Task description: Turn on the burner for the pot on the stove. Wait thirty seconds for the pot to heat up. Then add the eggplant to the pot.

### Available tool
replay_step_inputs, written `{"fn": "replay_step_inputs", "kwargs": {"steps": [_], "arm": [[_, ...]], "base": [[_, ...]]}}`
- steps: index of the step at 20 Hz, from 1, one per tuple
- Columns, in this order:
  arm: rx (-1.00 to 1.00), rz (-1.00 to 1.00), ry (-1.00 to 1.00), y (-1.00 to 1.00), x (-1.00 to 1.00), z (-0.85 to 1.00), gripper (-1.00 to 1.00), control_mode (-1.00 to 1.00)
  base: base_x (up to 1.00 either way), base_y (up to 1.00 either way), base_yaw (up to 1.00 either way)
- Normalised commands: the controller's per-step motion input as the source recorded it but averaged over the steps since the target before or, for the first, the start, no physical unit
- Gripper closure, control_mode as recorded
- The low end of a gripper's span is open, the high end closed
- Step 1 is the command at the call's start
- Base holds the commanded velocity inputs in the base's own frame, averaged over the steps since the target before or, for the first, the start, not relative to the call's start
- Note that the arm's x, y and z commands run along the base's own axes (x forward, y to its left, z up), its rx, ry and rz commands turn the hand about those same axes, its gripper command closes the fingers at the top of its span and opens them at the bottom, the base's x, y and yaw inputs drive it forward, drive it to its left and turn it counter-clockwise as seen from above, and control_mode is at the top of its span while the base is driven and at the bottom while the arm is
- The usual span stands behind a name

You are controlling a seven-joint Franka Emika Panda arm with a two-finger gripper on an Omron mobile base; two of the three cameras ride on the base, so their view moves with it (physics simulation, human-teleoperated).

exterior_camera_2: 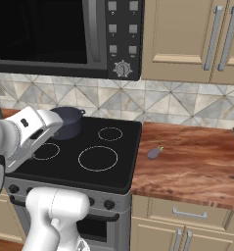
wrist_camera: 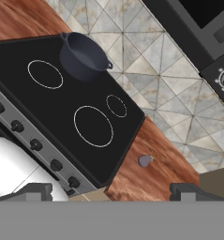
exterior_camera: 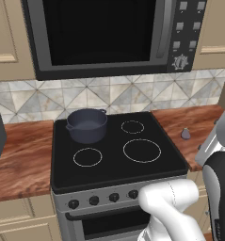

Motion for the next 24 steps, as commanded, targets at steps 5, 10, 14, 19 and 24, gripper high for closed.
{"fn": "replay_step_inputs", "kwargs": {"steps": [5,10,14,19,24], "arm": [[0.00,0.00,0.00,0.00,0.00,0.00,-1.00,-1.00],[0.00,0.00,0.00,0.00,0.00,0.00,-1.00,-1.00],[0.00,0.00,0.00,0.00,0.00,0.00,-1.00,-1.00],[0.00,0.00,0.00,0.00,0.00,0.00,-1.00,-1.00],[0.00,0.00,0.00,0.00,0.00,0.00,-1.00,-1.00]], "base": [[0.00,0.00,0.00],[0.00,0.00,0.00],[0.00,0.00,0.00],[0.00,0.00,0.00],[0.00,0.00,0.00]]}}
